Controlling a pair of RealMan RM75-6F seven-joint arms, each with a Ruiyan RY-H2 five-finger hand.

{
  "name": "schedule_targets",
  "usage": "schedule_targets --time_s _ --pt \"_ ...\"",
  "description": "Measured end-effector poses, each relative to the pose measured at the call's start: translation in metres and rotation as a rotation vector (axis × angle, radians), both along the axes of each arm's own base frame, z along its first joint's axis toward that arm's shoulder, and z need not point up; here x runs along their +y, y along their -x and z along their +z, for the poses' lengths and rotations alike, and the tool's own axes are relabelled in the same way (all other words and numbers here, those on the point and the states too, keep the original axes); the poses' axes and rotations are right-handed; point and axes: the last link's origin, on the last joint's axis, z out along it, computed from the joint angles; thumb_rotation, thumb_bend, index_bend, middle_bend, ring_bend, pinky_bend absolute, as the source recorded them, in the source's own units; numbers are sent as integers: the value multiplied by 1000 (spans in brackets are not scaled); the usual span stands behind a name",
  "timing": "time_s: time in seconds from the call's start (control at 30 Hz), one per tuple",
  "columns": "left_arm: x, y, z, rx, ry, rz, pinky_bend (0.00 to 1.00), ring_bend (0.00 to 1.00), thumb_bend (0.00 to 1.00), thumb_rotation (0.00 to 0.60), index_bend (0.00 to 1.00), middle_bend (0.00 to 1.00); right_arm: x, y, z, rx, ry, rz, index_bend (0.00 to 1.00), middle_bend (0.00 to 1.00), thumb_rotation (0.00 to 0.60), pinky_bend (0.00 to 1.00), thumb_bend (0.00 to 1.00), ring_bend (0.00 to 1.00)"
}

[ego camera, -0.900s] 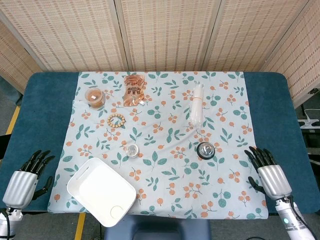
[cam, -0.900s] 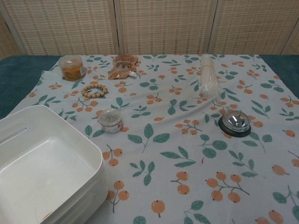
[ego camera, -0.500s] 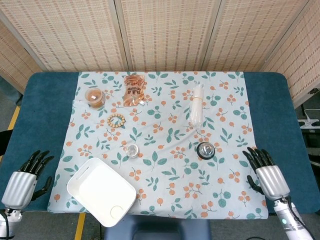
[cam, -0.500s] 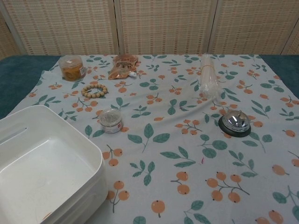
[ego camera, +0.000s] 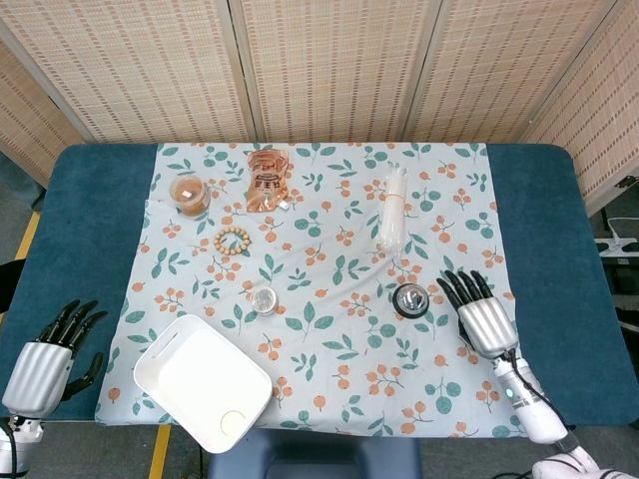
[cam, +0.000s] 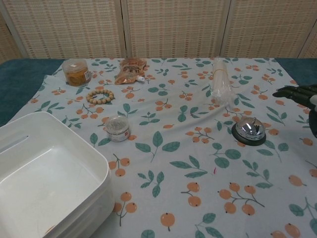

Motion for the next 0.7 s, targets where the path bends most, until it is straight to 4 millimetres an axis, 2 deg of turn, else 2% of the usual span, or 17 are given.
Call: schedule_targets --time_s 0.2,0.4,0.57,0.7 --pt "0 0 0 -3 6 -2 323 65 458 600 166 118 -30 -7 -42 23 -35 42 0 0 600 42 1000 0" --pt "0 0 -1 -3 13 -1 323 65 458 600 165 119 -45 -21 -73 -1 -74 66 0 0 600 42 1000 0" --pt "0 0 1 -8 8 -2 323 65 458 600 166 119 -45 -22 -79 -17 -87 63 0 0 600 42 1000 0" --pt "-1 -1 4 -21 -1 -6 324 65 459 600 170 126 -45 -10 -81 3 -88 42 0 0 600 42 1000 0"
